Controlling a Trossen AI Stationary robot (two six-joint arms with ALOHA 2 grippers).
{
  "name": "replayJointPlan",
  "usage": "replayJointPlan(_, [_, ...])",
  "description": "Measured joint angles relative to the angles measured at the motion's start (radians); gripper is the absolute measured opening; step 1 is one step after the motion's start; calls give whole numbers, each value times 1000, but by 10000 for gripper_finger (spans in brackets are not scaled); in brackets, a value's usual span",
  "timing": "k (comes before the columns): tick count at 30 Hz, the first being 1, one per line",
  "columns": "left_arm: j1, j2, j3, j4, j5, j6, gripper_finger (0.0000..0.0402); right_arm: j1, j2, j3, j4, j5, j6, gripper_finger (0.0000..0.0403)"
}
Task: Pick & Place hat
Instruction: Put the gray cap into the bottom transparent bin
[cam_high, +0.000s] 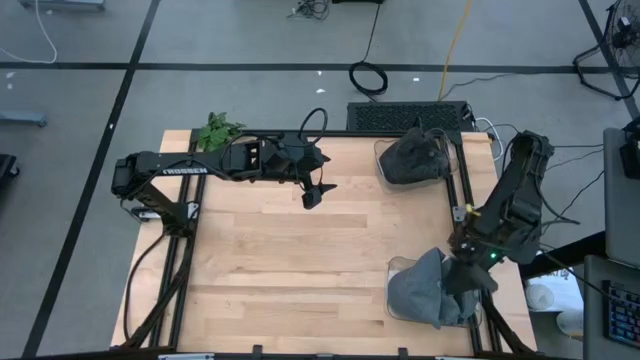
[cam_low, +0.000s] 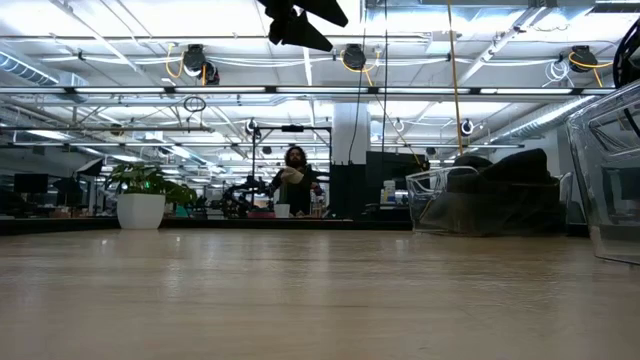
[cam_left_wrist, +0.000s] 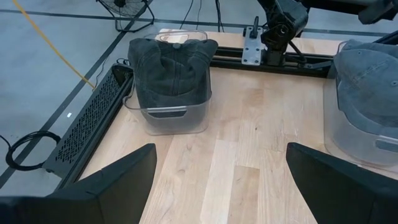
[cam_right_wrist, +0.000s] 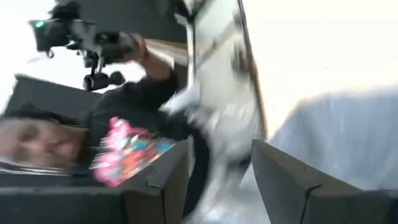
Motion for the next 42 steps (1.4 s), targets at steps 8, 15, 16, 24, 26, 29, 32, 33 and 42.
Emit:
replayJointPlan(8, [0, 0, 0, 12, 0, 0, 365, -4, 69, 0, 217, 421, -872, 164])
replayJointPlan(15, [0, 0, 0, 8, 0, 0, 365, -91, 182, -22, 492, 659, -1452, 164])
replayJointPlan(16, [0, 0, 0, 8, 0, 0, 365, -119, 196, -38, 546, 672, -1500, 164])
replayJointPlan(24, [0, 0, 0, 11, 0, -45, 365, -421, 247, -145, 863, 282, -1552, 164])
replayJointPlan(26, [0, 0, 0, 11, 1, -60, 365, -496, 245, -145, 888, 121, -1515, 164])
replayJointPlan(29, [0, 0, 0, 11, 0, -77, 365, -575, 245, -145, 906, 5, -1515, 164])
replayJointPlan(32, [0, 0, 0, 10, 1, -86, 365, -611, 246, -127, 885, 3, -1564, 164])
replayJointPlan(33, [0, 0, 0, 9, 1, -87, 365, -618, 245, -114, 871, 3, -1582, 164])
replayJointPlan(42, [2, 0, 0, 10, 0, -80, 365, -613, 306, 249, 258, 222, -1651, 145])
